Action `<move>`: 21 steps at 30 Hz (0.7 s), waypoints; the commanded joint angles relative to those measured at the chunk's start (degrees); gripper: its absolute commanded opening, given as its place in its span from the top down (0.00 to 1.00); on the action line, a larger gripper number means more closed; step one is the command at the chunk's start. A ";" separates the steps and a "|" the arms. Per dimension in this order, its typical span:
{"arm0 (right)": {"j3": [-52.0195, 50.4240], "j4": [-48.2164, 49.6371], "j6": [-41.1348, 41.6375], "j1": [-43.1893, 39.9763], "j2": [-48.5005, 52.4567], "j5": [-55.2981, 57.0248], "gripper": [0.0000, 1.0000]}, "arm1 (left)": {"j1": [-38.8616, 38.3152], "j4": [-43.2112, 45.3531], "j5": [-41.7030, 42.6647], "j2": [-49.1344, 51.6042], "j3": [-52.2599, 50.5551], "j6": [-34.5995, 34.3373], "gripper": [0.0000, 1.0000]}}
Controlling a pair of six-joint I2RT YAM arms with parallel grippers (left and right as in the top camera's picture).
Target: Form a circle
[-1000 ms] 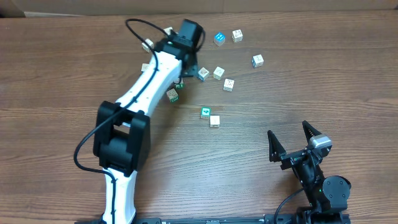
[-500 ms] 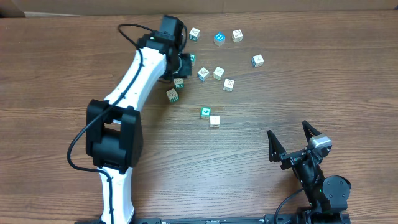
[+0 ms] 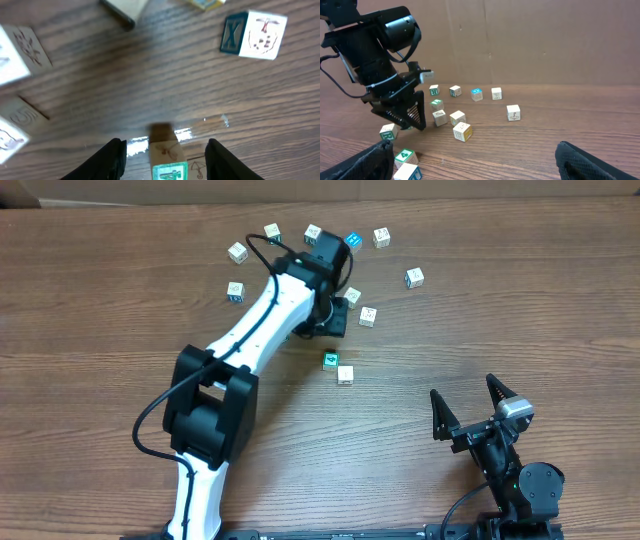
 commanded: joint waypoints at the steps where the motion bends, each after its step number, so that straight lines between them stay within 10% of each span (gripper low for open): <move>1: -0.57 0.35 -0.31 -0.17 -0.52 0.42 0.00 | -1.20 -0.17 -3.28 0.48 -0.79 -3.87 0.51; 21: -0.57 0.35 -0.31 -0.17 -0.52 0.42 0.00 | -3.74 3.96 -5.20 0.52 -8.90 -10.43 0.52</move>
